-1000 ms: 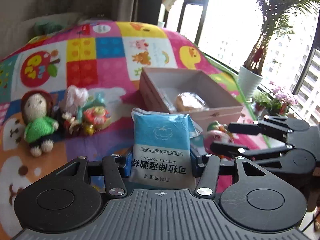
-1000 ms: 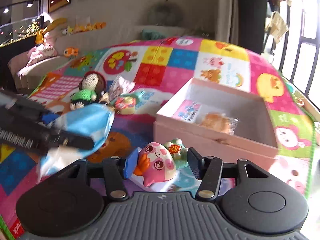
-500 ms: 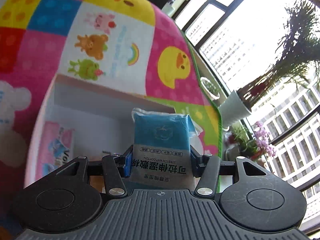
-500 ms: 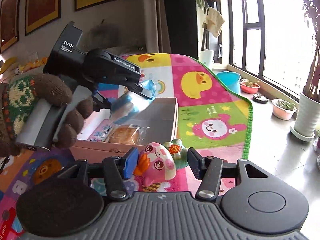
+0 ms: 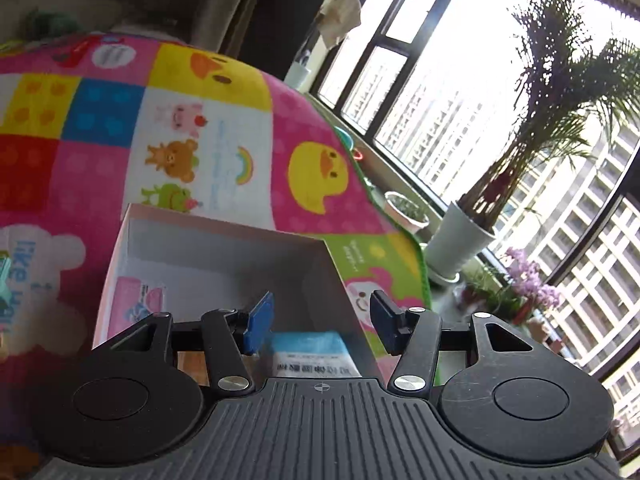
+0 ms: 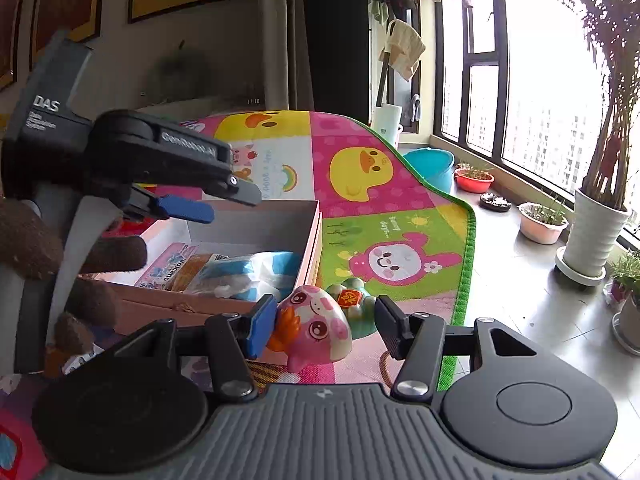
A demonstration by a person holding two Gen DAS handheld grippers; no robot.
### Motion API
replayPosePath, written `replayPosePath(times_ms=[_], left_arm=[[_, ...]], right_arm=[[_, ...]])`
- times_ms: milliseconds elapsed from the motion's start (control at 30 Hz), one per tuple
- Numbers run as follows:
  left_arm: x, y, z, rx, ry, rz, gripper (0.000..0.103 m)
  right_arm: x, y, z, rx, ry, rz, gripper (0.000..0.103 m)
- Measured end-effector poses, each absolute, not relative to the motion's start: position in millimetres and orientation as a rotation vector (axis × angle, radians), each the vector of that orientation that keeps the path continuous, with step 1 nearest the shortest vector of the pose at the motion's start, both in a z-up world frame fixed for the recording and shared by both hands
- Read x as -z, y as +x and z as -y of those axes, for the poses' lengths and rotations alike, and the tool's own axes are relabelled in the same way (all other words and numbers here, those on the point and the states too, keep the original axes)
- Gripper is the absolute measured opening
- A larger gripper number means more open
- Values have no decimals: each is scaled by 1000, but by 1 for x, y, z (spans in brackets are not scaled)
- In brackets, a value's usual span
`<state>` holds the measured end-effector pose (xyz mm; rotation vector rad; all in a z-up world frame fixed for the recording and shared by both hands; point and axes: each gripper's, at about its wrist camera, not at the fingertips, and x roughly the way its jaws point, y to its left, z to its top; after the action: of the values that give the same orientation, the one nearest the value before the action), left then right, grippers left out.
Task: Organize objects
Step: 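Carry wipes into the pink box with left tool while right tool carries the pig toy, then drop the pig toy in the box with right tool while left tool grasps crocheted doll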
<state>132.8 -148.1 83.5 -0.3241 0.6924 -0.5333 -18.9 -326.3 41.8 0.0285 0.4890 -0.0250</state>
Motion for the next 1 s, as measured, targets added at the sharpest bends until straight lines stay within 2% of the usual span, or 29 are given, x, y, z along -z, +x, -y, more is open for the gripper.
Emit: replayPosePath(times_ms=[167,233,267,300,467,600,700,733,800,933,1000], left_arm=[[-68,135,163,684,-351,-905,57],[-52,143,171,678,-334,-930,53],[-48,145,172,666,-324,-919,45],[-45,147,169,642,-328,-909,42],[-68,119,115,676,-423,-765,42],[-82,70,55,591,-267,-569,42],[-75,48,24,511,-163,-559,43],[-70,45,14,474,-141,-567,43],[-61,42,-9,368,-121,-604,43],[-50,54,-74,120,-160,-617,42],[-51,63,-109,34,-251,-592,42]], right_arm=[[-47,-22,327,27,33,-485,54],[-48,-19,330,47,49,-498,54],[-50,-17,331,56,57,-502,54],[-52,-17,331,57,64,-505,54],[-65,-20,329,43,70,-498,54],[-89,4,319,-41,102,-475,54],[-110,46,305,-103,125,-434,55],[-113,62,300,-108,135,-426,56],[-112,96,289,-100,135,-453,69],[-96,118,264,-107,133,-537,70],[-88,106,249,-144,102,-553,74]])
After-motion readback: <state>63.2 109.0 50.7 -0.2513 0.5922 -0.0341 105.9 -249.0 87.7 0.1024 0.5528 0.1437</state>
